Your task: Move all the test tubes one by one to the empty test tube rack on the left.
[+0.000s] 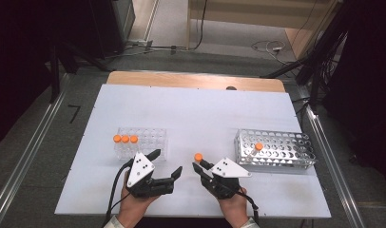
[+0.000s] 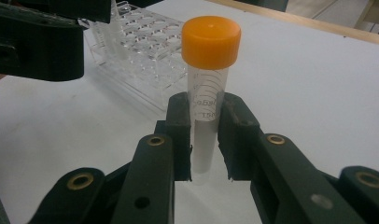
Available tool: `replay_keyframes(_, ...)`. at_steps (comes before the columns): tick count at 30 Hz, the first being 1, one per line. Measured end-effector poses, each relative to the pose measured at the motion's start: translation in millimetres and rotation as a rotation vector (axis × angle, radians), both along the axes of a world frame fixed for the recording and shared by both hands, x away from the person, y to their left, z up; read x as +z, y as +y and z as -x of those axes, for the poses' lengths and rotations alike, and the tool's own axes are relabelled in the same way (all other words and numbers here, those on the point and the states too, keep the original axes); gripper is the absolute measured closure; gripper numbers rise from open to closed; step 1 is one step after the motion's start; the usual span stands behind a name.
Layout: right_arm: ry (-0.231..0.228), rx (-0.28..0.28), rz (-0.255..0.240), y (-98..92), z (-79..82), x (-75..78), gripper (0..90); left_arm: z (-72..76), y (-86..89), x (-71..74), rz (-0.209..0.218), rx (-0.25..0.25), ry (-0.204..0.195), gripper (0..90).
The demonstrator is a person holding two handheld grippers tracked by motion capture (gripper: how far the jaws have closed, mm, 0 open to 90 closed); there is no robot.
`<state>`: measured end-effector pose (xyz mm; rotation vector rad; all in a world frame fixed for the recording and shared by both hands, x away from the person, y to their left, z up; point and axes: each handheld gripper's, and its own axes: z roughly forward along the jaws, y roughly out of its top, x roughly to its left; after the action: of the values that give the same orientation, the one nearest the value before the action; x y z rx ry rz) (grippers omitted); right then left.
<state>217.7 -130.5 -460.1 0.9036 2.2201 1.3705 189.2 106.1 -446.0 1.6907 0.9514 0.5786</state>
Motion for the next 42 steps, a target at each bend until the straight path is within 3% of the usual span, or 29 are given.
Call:
replay_keyframes(15,0.010,0.039,0.022,15.8,0.6,-1.4,72.9,-2.7,-13.2,4.7,0.007,-0.041,-0.010,20.9)
replay_keyframes(24,0.015,0.073,0.032,29.3,3.1,-1.2,72.8,-6.8,-17.5,3.7,0.021,-0.077,-0.002,41.2)
replay_keyframes(31,0.016,0.076,0.032,32.3,3.2,-1.3,72.8,-6.1,-18.0,5.0,0.018,-0.090,-0.018,58.1)
replay_keyframes(42,0.015,0.083,0.033,32.8,3.0,-0.7,72.8,-5.7,-21.6,4.5,-0.003,-0.097,-0.030,66.9)
